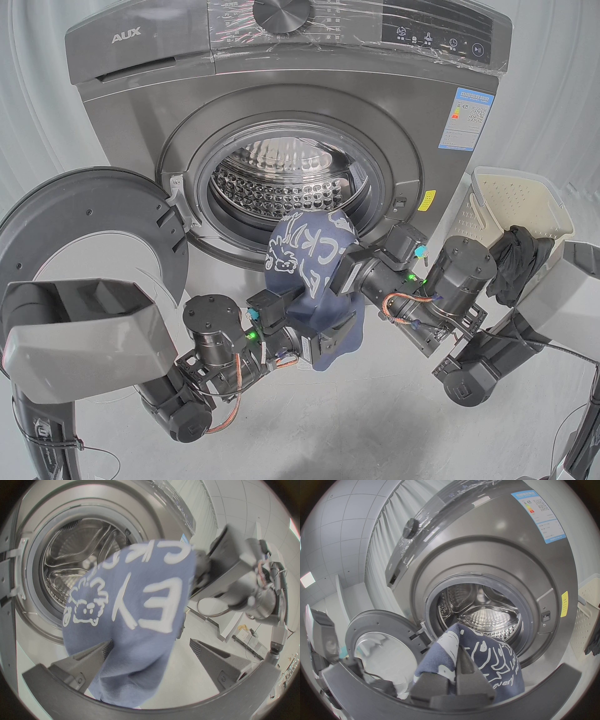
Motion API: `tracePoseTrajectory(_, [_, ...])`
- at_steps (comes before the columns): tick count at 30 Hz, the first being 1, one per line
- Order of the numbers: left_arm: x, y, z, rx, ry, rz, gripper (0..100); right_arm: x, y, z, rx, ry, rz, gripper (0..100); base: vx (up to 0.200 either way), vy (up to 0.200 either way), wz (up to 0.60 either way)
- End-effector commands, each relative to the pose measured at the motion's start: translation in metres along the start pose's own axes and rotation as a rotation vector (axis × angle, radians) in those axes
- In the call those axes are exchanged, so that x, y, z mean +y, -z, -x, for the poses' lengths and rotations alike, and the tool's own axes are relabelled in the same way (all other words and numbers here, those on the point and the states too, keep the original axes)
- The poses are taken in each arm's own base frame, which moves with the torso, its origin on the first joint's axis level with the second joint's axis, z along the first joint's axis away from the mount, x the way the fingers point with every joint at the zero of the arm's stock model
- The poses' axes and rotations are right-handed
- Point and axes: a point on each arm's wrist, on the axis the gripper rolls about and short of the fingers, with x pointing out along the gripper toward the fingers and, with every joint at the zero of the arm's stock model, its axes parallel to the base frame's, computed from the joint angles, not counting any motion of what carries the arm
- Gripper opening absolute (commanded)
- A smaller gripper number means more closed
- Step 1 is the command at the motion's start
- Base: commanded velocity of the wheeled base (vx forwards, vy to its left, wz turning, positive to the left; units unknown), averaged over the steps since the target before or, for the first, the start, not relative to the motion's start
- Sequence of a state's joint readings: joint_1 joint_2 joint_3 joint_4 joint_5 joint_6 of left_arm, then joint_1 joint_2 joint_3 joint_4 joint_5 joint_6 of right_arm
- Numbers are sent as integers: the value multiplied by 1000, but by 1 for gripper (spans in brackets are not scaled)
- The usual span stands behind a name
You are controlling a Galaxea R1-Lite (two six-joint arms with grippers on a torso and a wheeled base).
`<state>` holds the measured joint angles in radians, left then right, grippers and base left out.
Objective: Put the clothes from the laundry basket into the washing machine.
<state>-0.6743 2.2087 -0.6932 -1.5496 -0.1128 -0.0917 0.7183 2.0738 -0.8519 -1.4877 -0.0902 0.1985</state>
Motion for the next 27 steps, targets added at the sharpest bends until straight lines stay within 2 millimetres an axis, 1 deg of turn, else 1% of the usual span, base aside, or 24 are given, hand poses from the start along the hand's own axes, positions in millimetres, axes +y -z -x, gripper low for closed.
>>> tracePoseTrajectory(1, [-10,-21,10,-43,9,0,100,-8,5,-6,0,20,5,0,0,0,0])
tracePoseTrajectory(3, [-9,-20,9,-42,7,0,100,-7,5,-6,0,16,3,0,0,0,0])
tracePoseTrajectory(6, [-5,-7,-1,-24,-1,3,100,4,3,-2,-1,1,-6,0,0,0,0])
tracePoseTrajectory(8, [-1,2,-8,-16,-9,2,100,14,-1,1,-6,-7,-20,0,0,0,0])
tracePoseTrajectory(10, [5,8,-15,-15,-31,2,100,24,-2,6,5,-29,-30,0,0,0,0])
tracePoseTrajectory(13, [23,11,-25,-38,-81,-6,100,35,-2,14,24,-55,-37,0,0,0,0])
tracePoseTrajectory(17, [41,11,-33,-67,-134,-10,100,38,-5,19,26,-62,-41,0,0,0,0])
tracePoseTrajectory(20, [49,10,-37,-89,-175,-9,100,37,-5,20,28,-60,-42,0,0,0,0])
tracePoseTrajectory(27, [47,8,-38,-98,-169,-8,100,40,-3,22,32,-68,-55,0,0,0,0])
